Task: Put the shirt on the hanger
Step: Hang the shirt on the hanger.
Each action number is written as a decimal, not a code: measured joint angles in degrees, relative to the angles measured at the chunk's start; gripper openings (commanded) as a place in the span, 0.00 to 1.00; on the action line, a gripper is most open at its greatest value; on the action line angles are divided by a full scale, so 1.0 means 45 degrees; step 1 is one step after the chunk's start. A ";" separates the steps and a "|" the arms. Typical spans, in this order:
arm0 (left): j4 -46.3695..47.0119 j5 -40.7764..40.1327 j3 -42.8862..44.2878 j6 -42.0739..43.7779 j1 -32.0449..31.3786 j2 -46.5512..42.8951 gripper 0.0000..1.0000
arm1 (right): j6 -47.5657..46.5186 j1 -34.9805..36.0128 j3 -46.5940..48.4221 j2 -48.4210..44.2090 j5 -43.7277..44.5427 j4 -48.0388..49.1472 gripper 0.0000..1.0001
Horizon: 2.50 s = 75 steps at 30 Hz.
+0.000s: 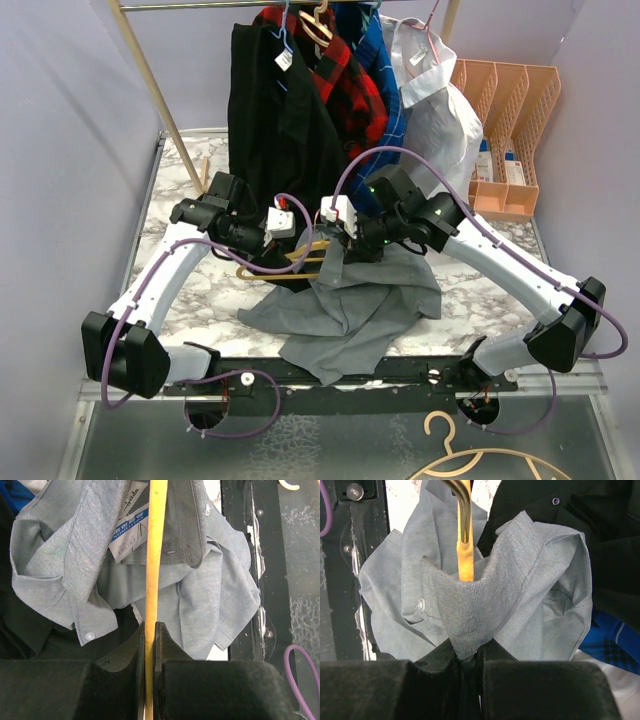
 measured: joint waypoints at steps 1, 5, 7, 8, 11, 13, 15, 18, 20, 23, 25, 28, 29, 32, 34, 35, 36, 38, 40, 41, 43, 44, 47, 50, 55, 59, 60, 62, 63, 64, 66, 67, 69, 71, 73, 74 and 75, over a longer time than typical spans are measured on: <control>0.0029 0.0000 0.0000 -0.0029 -0.0005 0.0010 0.00 | 0.0029 -0.0005 0.0000 0.0000 0.0000 0.0000 0.08; 0.0078 -0.0078 0.0000 -0.0102 -0.0068 0.0063 0.00 | 0.0107 -0.0010 0.0000 0.0005 0.0000 0.0000 0.15; 0.0151 -0.0083 0.0000 -0.0136 -0.0097 0.0097 0.00 | 0.0126 -0.0010 0.0000 0.0010 -0.0005 0.0068 0.19; 0.0209 -0.0073 0.0000 -0.0165 -0.0131 0.0121 0.00 | 0.0146 -0.0010 0.0000 0.0019 -0.0039 0.0170 0.21; 0.0379 -0.0019 0.0000 -0.0277 -0.0282 0.0223 0.00 | 0.0223 -0.0005 0.0049 0.0121 -0.0335 0.0617 0.30; 0.0495 0.0015 0.0000 -0.0359 -0.0369 0.0325 0.00 | 0.0282 0.0010 0.0170 0.0277 -0.0578 0.0860 0.31; 0.0573 0.0015 0.0015 -0.0423 -0.0398 0.0457 0.00 | 0.0330 0.0010 0.0248 0.0427 -0.0767 0.1059 0.26; 0.0593 0.0010 0.0112 -0.0491 -0.0403 0.0617 0.00 | 0.0384 0.0010 0.0253 0.0559 -0.0928 0.1292 0.04; 0.0583 0.0015 0.0155 -0.0491 -0.0418 0.0636 0.00 | 0.0437 -0.0005 0.0248 0.0563 -0.0928 0.1413 0.01; 0.0568 -0.0049 0.0170 -0.0481 -0.0418 0.0636 0.00 | 0.0461 -0.0010 -0.0097 0.0413 -0.0884 0.1807 0.01; 0.0588 -0.0180 0.0170 -0.0510 -0.0452 0.0636 0.06 | 0.0520 -0.0005 -0.0559 0.0136 -0.0593 0.2195 0.01; 0.0957 -0.0296 0.0223 -0.0811 -0.0588 0.0617 0.35 | 0.0690 0.0034 -0.1545 -0.0680 -0.0175 0.3050 0.01; 0.1219 -0.0316 0.0277 -0.1020 -0.0670 0.0583 0.57 | 0.0792 0.0073 -0.1991 -0.1103 0.0083 0.3390 0.01; 0.1904 -0.0529 0.0437 -0.1744 -0.0685 0.0204 0.99 | 0.1297 0.0189 -0.2973 -0.2540 0.1239 0.3536 0.01; 0.2370 -0.0695 0.0437 -0.2297 -0.0627 -0.0257 0.99 | 0.1637 0.0194 -0.3220 -0.3317 0.1982 0.3589 0.01; 0.2618 -0.0797 0.0457 -0.2589 -0.0627 -0.0515 0.99 | 0.1787 0.0194 -0.3327 -0.3599 0.2312 0.3648 0.01; 0.2837 -0.0981 0.0563 -0.2934 -0.0627 -0.0738 0.99 | 0.1953 0.0194 -0.3521 -0.3934 0.2686 0.3798 0.01; 0.3487 -0.1443 0.0903 -0.3643 -0.0631 -0.1001 0.99 | 0.2414 0.0194 -0.4235 -0.4940 0.3492 0.4177 0.01; 0.4352 -0.2074 0.1069 -0.4410 -0.0583 -0.1175 0.99 | 0.2822 0.0194 -0.4906 -0.5877 0.4056 0.4478 0.01; 0.4692 -0.2297 0.1073 -0.4721 -0.0520 -0.1234 0.99 | 0.2977 0.0194 -0.5178 -0.6300 0.4323 0.4629 0.01; 0.5013 -0.2463 0.1073 -0.5144 -0.0457 -0.1248 0.99 | 0.3487 0.0194 -0.5532 -0.7048 0.5037 0.4974 0.01; 0.5134 -0.2467 0.1064 -0.5319 -0.0427 -0.1248 0.99 | 0.3818 0.0194 -0.5625 -0.7329 0.5547 0.5260 0.01; 0.5547 -0.2433 0.0869 -0.5765 -0.0389 -0.1297 0.99 | 0.4775 0.0194 -0.5634 -0.7597 0.6737 0.5989 0.01; 0.6436 -0.2453 0.0126 -0.6358 -0.0389 -0.1428 0.99 | 0.5848 0.0189 -0.5765 -0.7698 0.7383 0.6815 0.01; 0.8335 -0.2482 -0.0879 -0.8170 -0.0389 -0.1132 0.99 | 0.7334 0.0185 -0.6037 -0.8092 0.7893 0.7587 0.01; 1.0273 -0.2443 -0.1069 -1.0156 -0.0389 -0.0656 0.99 | 0.8155 0.0185 -0.6081 -0.8621 0.8165 0.7936 0.01; 1.0899 -0.2331 -0.1151 -1.0822 -0.0389 -0.0500 0.99 | 0.8383 0.0185 -0.6096 -0.8777 0.8179 0.8048 0.01; 1.2041 -0.1972 -0.1379 -1.2046 -0.0384 -0.0238 0.99 | 0.8699 0.0185 -0.6130 -0.8952 0.8184 0.8238 0.01; 1.2789 -0.1666 -0.1583 -1.2740 -0.0389 -0.0112 0.99 | 0.8845 0.0185 -0.6173 -0.9020 0.8184 0.8335 0.01; 1.3517 -0.1307 -0.1841 -1.3454 -0.0389 0.0005 0.99 | 0.8961 0.0185 -0.6241 -0.9058 0.8184 0.8446 0.01; 1.4620 -0.0665 -0.2254 -1.4630 -0.0418 0.0160 0.99 | 0.9194 0.0185 -0.6421 -0.9122 0.8174 0.8597 0.01; 1.5091 -0.0316 -0.2438 -1.5178 -0.0461 0.0243 0.99 | 0.9287 0.0185 -0.6538 -0.9126 0.8165 0.8684 0.01; 1.5654 0.0233 -0.2589 -1.5820 -0.0636 0.0359 0.99 | 0.9462 0.0185 -0.6717 -0.9102 0.8131 0.8767 0.01; 1.6096 0.0724 -0.2618 -1.6359 -0.0923 0.0447 0.99 | 0.9568 0.0185 -0.6810 -0.9039 0.8082 0.8786 0.01; 1.6451 0.1035 -0.2623 -1.6548 -0.1224 0.0447 0.99 | 0.9622 0.0185 -0.6839 -0.8990 0.8043 0.8854 0.01; 1.6606 0.1107 -0.2623 -1.6592 -0.1326 0.0447 0.99 | 0.9666 0.0185 -0.6844 -0.8971 0.8014 0.8893 0.01; 1.6631 0.1151 -0.2623 -1.6577 -0.1404 0.0447 0.99 | 0.9700 0.0185 -0.6844 -0.8956 0.7970 0.8942 0.01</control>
